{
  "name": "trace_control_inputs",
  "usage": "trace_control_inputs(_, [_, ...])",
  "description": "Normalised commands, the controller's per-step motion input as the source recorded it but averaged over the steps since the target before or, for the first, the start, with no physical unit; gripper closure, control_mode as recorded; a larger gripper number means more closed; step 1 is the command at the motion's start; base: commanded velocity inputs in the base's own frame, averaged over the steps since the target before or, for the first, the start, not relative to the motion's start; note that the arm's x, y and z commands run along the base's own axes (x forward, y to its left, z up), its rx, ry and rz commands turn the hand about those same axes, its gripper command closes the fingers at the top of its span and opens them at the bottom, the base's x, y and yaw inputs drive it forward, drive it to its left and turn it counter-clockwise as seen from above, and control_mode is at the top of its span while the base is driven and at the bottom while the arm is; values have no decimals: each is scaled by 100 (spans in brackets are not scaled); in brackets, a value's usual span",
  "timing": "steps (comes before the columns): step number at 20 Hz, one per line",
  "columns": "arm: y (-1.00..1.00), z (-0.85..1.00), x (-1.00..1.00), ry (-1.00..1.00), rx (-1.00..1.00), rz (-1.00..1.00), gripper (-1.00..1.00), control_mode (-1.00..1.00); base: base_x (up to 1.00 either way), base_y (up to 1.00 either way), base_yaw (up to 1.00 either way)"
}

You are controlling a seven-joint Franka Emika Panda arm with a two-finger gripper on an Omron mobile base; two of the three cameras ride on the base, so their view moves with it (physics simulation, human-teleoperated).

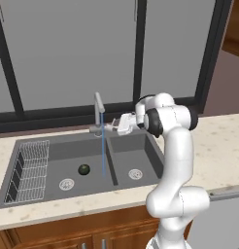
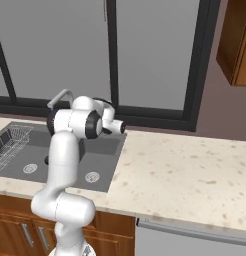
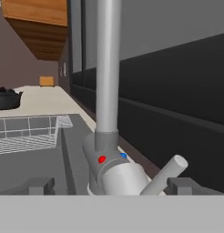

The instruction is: Turn on the sink faucet. Then move the squash from the counter to the sink. Turn off the sink. Move the vegetable from the sink to the pot next to the stove. Finally move the pot to the front right burner.

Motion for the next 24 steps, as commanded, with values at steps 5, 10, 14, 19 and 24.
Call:
trace_control_inputs(5, [48, 0, 41, 0, 2, 6, -100, -100, 0, 0, 0])
trace_control_inputs(10, [44, 1, 36, 0, 3, 13, -100, -100, 0, 0, 0])
trace_control_inputs(14, [36, 10, 31, -2, 3, 17, -100, -100, 0, 0, 0])
trace_control_inputs(19, [32, 18, 26, -1, 2, 18, -100, -100, 0, 0, 0])
trace_control_inputs(24, [34, 32, 14, -1, 0, 17, -100, -100, 0, 0, 0])
